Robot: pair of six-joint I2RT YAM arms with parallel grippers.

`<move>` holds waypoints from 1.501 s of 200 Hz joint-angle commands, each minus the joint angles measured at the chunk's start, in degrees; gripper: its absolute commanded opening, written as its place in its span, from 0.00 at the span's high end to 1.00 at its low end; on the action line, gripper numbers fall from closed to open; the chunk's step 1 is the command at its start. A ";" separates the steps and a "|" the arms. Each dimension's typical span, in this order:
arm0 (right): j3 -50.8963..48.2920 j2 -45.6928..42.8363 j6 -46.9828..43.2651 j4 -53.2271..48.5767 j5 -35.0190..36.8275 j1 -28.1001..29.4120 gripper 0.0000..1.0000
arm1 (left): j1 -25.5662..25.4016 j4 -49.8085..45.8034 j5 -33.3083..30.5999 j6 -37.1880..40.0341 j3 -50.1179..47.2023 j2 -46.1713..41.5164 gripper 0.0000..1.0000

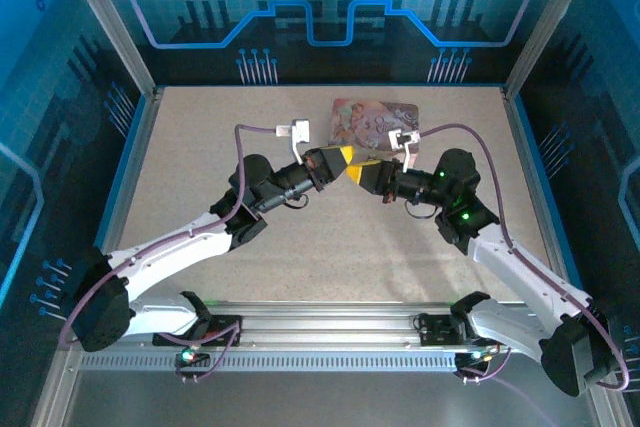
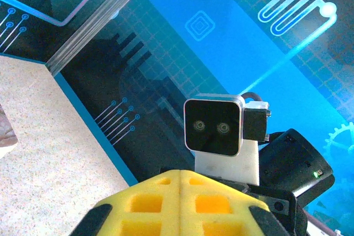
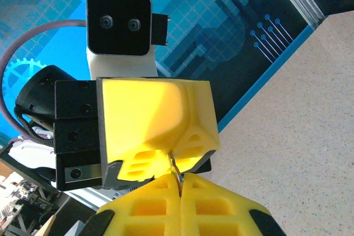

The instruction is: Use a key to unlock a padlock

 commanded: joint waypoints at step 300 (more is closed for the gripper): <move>7.03 -18.72 -19.77 -78.04 44.16 -10.75 1.00 | 2.35 -51.75 0.06 27.12 55.05 41.88 0.01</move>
